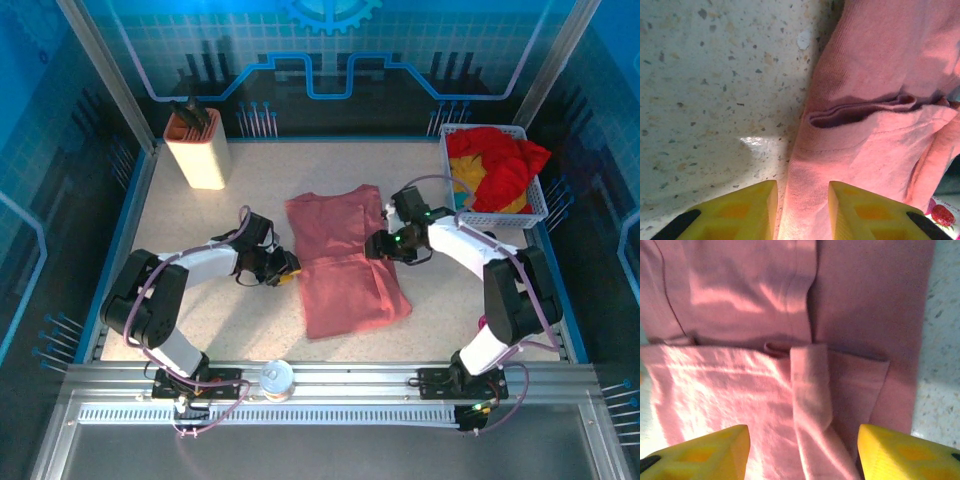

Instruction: Fold and stack the t-shirts

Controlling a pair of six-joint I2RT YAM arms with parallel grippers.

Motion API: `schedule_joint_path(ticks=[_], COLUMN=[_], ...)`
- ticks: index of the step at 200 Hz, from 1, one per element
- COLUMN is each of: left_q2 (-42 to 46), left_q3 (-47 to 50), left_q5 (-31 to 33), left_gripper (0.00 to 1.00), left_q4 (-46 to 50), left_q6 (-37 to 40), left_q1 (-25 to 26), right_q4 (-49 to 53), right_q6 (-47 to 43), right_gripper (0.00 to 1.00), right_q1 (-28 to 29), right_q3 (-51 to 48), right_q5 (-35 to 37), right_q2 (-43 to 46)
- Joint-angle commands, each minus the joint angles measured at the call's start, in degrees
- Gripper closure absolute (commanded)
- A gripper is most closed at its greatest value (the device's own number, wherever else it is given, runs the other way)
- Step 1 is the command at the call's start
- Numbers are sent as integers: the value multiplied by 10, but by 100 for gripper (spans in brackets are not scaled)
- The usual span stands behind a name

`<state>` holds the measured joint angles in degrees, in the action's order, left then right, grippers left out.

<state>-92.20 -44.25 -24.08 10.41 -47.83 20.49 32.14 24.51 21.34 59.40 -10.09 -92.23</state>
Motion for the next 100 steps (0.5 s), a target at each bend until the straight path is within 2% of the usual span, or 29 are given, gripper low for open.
schedule_joint_path(ticks=[1,21,50,82,100], left_q2=[-9,-16,-28,-43,-51], left_q3=[-18,-23,-27,-43,-49], left_q5=[-2,-2,4,16,20], left_gripper=[67,68,68,69,74], left_q4=[8,7,-3,-9,-14], left_q6=[10,9,2,-1,0], left_q1=[6,12,22,30,31], right_q4=[51,59,61,51,47], right_q6=[-12,-7,-4,-5,-6], right_gripper=[41,42,53,61,65], right_q1=[42,65,86,85,84], right_q3=[19,29,33,34,37], right_q5=[127,167,207,202,194], right_q2=[10,-16,-37,-48,-56])
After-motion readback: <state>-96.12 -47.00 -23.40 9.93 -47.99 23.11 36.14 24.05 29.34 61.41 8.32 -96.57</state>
